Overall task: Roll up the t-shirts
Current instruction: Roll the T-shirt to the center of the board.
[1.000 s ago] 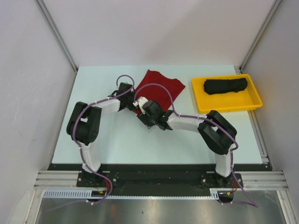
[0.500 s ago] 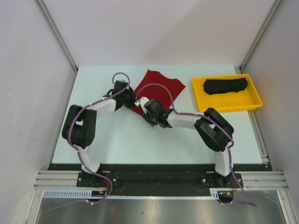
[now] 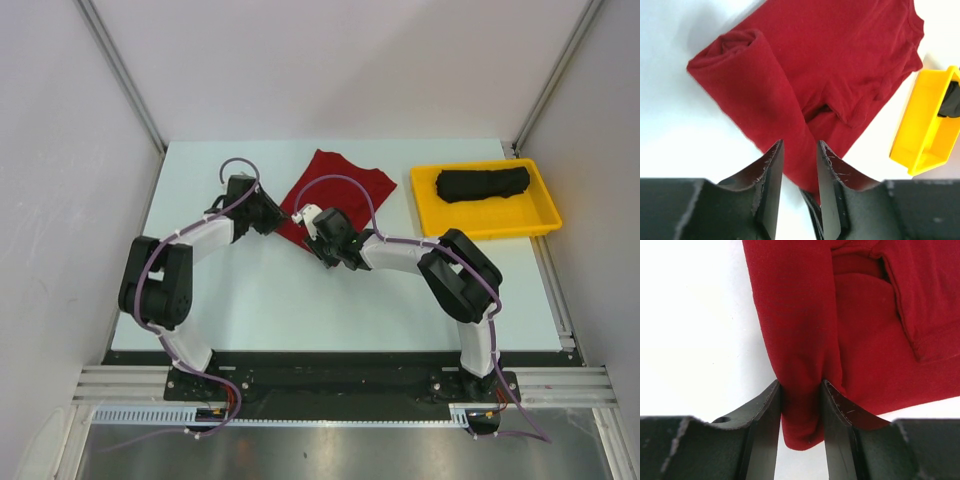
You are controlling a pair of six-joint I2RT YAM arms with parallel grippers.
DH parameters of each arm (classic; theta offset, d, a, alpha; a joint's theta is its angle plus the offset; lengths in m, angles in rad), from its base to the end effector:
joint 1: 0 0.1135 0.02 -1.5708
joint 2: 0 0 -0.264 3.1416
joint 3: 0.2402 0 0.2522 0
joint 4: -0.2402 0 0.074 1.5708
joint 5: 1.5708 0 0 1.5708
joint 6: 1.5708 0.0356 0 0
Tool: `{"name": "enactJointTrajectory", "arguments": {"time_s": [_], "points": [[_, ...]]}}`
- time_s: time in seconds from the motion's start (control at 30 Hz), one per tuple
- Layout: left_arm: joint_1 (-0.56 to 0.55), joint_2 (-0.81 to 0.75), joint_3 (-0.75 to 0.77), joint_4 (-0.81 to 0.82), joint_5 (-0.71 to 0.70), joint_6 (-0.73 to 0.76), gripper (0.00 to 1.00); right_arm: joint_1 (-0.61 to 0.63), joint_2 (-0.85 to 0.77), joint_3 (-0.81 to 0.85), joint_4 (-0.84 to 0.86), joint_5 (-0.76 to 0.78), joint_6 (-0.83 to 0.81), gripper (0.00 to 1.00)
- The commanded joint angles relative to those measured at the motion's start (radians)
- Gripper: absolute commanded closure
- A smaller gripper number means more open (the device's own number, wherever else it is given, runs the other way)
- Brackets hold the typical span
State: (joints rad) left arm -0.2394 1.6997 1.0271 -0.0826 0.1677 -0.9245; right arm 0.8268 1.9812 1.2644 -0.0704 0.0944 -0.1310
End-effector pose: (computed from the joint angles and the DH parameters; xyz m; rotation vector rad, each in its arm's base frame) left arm 0.3506 -0.0917 0.1948 -0.7370 2.3309 -0.7517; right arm 0.2914 0.3117 0.1624 -1.0487 2.1200 0.2281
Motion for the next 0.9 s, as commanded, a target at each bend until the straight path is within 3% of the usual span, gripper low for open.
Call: {"name": "enactJointTrajectory", "arguments": {"time_s": [0.0,0.37,0.57,0.87], "points": [[0.003,0.044,0.102,0.047,-0.010,-0.037,0.65,0.003,0.025,0.026,0.009,-0.048,0.022,0.60],[0.005,0.208,0.180,0.021,-0.062,-0.076,0.69,0.003,0.028,0.026,0.004,-0.058,0.031,0.61],[0.028,0.219,0.149,0.015,-0.099,-0.063,0.70,0.003,0.025,0.026,-0.008,-0.058,0.030,0.62],[0.124,0.147,0.165,-0.020,-0.097,0.026,0.62,0.000,0.024,0.026,-0.012,-0.068,0.037,0.62]]}}
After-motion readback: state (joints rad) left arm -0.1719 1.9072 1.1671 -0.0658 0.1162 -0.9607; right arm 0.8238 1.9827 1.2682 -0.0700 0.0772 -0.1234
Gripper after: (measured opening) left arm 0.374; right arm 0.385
